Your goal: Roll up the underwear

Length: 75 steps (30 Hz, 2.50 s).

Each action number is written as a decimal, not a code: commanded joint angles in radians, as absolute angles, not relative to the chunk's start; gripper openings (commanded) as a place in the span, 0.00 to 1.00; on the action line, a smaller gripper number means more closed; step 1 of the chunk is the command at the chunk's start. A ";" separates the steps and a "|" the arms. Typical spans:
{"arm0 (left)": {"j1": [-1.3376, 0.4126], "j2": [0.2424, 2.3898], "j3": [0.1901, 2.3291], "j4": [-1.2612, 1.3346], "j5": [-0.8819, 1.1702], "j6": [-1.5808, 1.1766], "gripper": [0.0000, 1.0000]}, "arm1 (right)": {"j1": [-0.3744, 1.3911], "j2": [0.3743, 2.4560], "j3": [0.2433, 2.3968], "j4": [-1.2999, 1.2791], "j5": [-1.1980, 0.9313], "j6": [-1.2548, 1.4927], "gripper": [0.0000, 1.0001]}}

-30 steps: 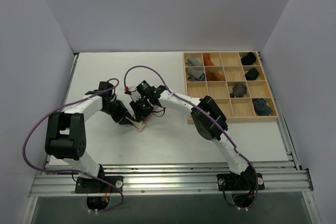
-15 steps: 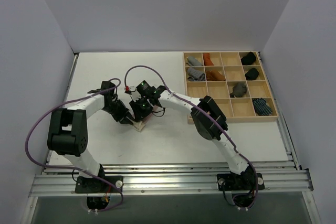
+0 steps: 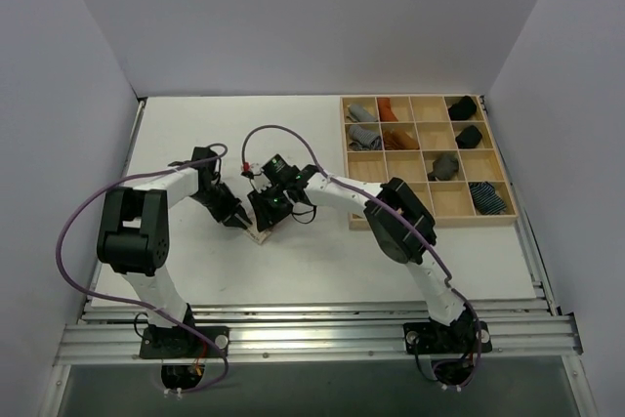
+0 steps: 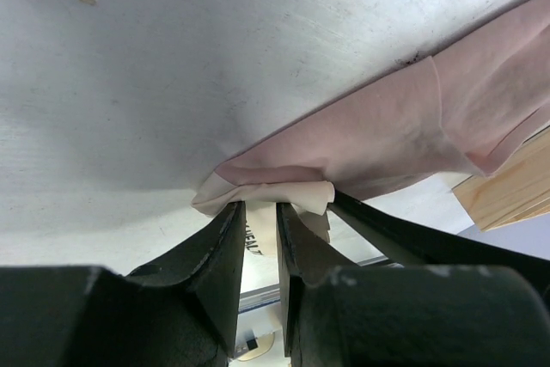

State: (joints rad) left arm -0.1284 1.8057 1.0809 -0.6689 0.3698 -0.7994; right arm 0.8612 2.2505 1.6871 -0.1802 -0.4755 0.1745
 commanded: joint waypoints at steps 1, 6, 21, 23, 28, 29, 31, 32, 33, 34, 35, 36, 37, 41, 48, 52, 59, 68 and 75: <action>-0.124 1.824 1.124 -0.647 0.354 -0.785 0.29 | 0.868 2.149 1.632 -0.178 -0.442 0.196 0.27; -0.124 1.832 1.118 -0.646 0.348 -0.785 0.29 | 0.868 2.143 1.591 -0.170 -0.420 0.204 0.25; -0.123 1.787 1.192 -0.851 0.250 -0.761 0.43 | 0.870 2.172 1.557 -0.169 -0.377 0.212 0.22; -0.124 1.776 1.200 -0.890 0.220 -0.765 0.46 | 0.871 2.178 1.565 -0.173 -0.379 0.213 0.22; -0.124 1.724 1.148 -0.845 0.236 -0.785 0.50 | 0.874 2.189 1.574 -0.175 -0.380 0.219 0.21; -0.124 1.715 1.111 -0.781 0.256 -0.790 0.50 | 0.873 2.189 1.571 -0.173 -0.379 0.222 0.21; -0.123 1.691 1.068 -0.701 0.331 -0.792 0.50 | 0.873 2.186 1.563 -0.170 -0.379 0.222 0.21; -0.124 1.687 1.037 -0.652 0.342 -0.801 0.50 | 0.871 2.186 1.559 -0.169 -0.379 0.224 0.21; -0.123 1.684 1.026 -0.629 0.351 -0.804 0.50 | 0.871 2.186 1.557 -0.167 -0.379 0.225 0.20; -0.124 1.683 1.017 -0.609 0.363 -0.807 0.50 | 0.871 2.186 1.555 -0.169 -0.379 0.227 0.20; -0.123 1.683 1.009 -0.580 0.367 -0.811 0.50 | 0.871 2.186 1.555 -0.166 -0.379 0.229 0.20; -0.124 1.684 1.000 -0.569 0.371 -0.813 0.50 | 0.871 2.186 1.554 -0.164 -0.383 0.233 0.20; -0.123 1.689 0.997 -0.560 0.379 -0.813 0.50 | 0.871 2.184 1.554 -0.160 -0.383 0.236 0.20; -0.121 1.706 0.968 -0.503 0.370 -0.821 0.49 | 0.871 2.192 1.551 -0.153 -0.390 0.255 0.20; -0.107 1.743 0.908 -0.445 0.350 -0.833 0.44 | 0.868 2.184 1.516 -0.106 -0.407 0.293 0.20; -0.107 1.735 0.905 -0.449 0.322 -0.828 0.36 | 0.868 2.184 1.513 -0.098 -0.408 0.302 0.20; -0.113 1.718 0.914 -0.451 0.327 -0.839 0.02 | 0.871 2.117 1.496 -0.110 -0.373 0.313 0.23; -0.201 1.655 1.003 -0.741 0.243 -0.847 0.02 | 1.018 1.861 1.339 -0.045 -0.036 0.313 0.29; -0.221 1.637 1.002 -0.883 0.226 -0.868 0.02 | 1.183 1.818 1.289 0.032 0.103 0.305 0.31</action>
State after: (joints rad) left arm -0.2214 1.6733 0.9695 -0.7708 0.2573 -0.8547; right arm 1.1492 1.8439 1.3048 -0.0010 -0.0132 0.3164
